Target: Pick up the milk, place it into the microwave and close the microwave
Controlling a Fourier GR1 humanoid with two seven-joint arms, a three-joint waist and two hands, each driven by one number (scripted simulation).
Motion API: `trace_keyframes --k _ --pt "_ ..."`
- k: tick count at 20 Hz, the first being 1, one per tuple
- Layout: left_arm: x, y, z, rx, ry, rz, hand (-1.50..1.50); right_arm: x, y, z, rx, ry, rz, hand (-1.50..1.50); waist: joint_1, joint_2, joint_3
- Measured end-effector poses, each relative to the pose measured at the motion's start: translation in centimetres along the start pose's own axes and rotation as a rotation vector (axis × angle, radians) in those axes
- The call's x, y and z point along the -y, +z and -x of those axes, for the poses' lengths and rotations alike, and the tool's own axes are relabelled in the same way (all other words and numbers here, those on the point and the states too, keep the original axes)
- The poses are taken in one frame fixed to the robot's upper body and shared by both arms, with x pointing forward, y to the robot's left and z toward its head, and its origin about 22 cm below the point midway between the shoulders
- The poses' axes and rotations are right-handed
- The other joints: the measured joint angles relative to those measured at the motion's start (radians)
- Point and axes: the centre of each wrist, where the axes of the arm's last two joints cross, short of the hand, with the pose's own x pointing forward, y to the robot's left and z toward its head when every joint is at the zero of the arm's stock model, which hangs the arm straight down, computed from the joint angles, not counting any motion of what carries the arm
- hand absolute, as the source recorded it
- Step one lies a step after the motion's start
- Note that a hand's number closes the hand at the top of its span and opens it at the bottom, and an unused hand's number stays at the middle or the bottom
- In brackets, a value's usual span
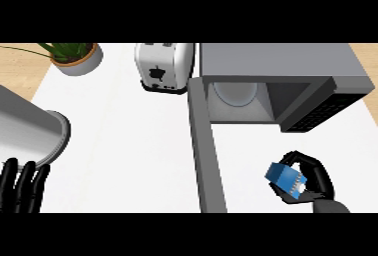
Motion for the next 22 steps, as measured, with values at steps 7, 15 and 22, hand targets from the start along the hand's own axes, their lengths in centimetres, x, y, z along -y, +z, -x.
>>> trace_keyframes --k 7,15,22 --pt "-0.3 0.5 0.1 -0.011 -0.003 -0.017 -1.5 -3.1 0.2 -0.7 0.072 -0.05 -0.007 1.5 -0.004 -0.001 0.0" --pt "-1.3 0.9 0.1 -0.023 0.005 -0.034 -1.5 -6.3 -1.1 -2.9 0.14 -0.041 0.016 1.5 -0.003 0.0 0.0" --pt "-2.3 0.6 0.1 -0.026 -0.001 -0.033 -1.5 -9.1 -7.1 -6.4 0.168 0.029 0.002 1.5 0.0 0.001 0.0"
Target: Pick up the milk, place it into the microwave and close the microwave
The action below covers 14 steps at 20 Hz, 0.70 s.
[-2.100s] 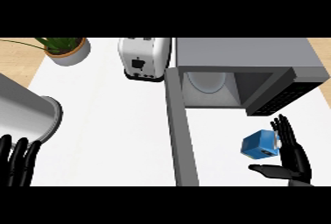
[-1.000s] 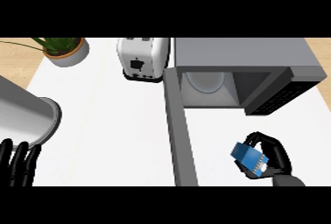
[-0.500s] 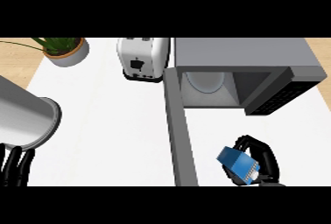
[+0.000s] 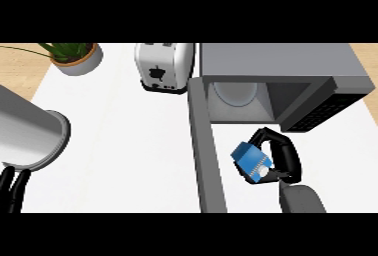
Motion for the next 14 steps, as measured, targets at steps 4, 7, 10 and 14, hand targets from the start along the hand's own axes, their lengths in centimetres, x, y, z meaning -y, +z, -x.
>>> trace_keyframes --k 4,7,10,14 --pt "-0.6 -0.6 0.7 -0.005 -0.004 -0.004 -1.5 -1.7 -3.5 -0.4 -0.019 0.077 0.011 1.5 0.004 0.002 0.0" --pt "-1.0 -0.8 0.8 -0.006 -0.008 0.002 -1.5 -2.3 -6.2 -0.5 -0.051 0.143 0.035 1.5 0.008 0.003 0.0" --pt "-1.0 -0.5 0.5 -0.011 -0.006 0.007 -1.5 -1.9 -8.9 -0.5 -0.086 0.208 0.057 1.5 0.014 0.004 0.001" --pt "-1.0 -0.6 0.9 -0.01 0.003 0.018 -1.5 -0.5 -12.6 -0.8 -0.111 0.279 0.078 1.5 0.027 0.01 0.001"
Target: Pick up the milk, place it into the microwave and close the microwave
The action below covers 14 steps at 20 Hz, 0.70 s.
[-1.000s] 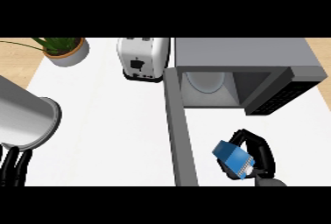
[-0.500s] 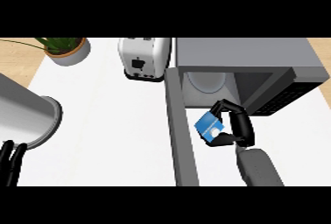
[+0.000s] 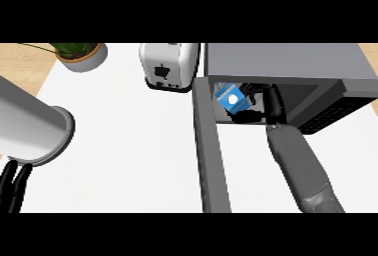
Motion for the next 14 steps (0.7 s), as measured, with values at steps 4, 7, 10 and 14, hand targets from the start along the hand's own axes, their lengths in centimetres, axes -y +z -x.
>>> trace_keyframes --k 4,7,10,14 --pt "-0.3 -0.2 0.4 0.004 0.006 0.009 -1.5 1.2 -2.3 0.0 -0.018 0.072 0.026 1.5 0.011 0.005 0.0" --pt "-0.3 -0.1 0.5 0.008 0.015 0.024 -1.5 2.1 -3.5 -0.2 -0.032 0.131 0.071 1.5 0.027 0.01 0.001" --pt "-0.5 -0.1 0.7 0.003 0.015 0.031 -1.5 3.2 -4.1 -0.1 -0.038 0.191 0.138 1.5 0.036 0.015 0.001" --pt "-0.6 -0.2 0.5 0.006 0.003 0.038 -1.5 3.4 -5.0 -0.7 -0.004 0.299 0.246 1.5 0.048 0.022 0.002"
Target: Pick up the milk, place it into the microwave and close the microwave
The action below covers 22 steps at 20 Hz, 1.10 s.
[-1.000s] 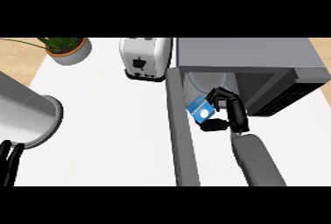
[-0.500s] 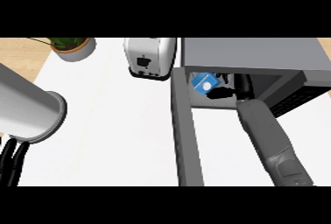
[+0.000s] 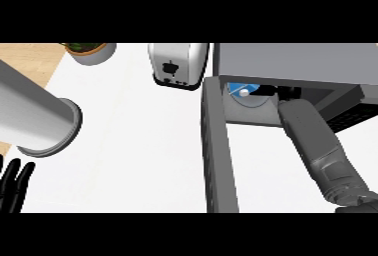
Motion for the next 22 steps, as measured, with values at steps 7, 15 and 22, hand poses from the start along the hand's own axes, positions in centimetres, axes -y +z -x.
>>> trace_keyframes --k 7,15,22 --pt "-0.1 -0.3 0.1 -0.002 -0.033 0.009 -1.5 -0.2 -1.0 -0.7 0.036 0.155 -0.075 -1.5 0.022 0.009 0.0" --pt "0.2 -0.6 0.2 -0.007 -0.05 0.036 -1.5 -2.1 -1.0 -2.2 0.04 0.155 -0.175 -1.5 0.023 0.009 0.0" --pt "0.5 -0.5 0.0 -0.001 -0.069 0.036 -1.5 -2.8 -0.9 -2.7 0.035 0.136 -0.142 -1.5 0.015 0.007 0.0"
